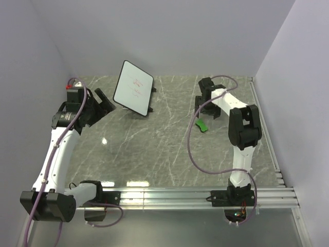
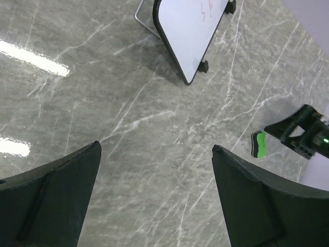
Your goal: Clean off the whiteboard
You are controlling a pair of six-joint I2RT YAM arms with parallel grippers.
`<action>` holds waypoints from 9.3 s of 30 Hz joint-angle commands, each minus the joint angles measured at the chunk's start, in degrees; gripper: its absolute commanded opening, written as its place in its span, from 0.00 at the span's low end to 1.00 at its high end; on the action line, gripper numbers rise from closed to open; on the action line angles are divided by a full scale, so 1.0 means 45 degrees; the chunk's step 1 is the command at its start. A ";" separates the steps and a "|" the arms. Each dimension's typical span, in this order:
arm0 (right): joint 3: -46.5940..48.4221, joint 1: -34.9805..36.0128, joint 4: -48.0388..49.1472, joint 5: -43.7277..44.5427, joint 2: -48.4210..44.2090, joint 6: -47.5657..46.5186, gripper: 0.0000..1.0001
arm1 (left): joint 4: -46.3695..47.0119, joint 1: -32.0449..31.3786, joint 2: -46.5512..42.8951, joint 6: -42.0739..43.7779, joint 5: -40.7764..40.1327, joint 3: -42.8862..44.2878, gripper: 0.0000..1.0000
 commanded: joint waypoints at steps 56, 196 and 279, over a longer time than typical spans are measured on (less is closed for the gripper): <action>-0.2218 0.0341 0.0682 -0.1118 -0.1576 -0.0256 0.08 | -0.0451 -0.0279 0.0989 0.0257 -0.3423 0.1445 0.99; 0.8034 0.4872 0.0427 -0.6919 0.2076 0.3513 0.00 | 0.4133 0.0443 1.0266 0.2739 0.1205 0.7482 0.98; 0.6458 0.6241 0.1153 -0.5338 0.4029 0.4373 0.00 | 0.5898 0.0209 0.5209 0.1039 0.5525 -0.0879 0.00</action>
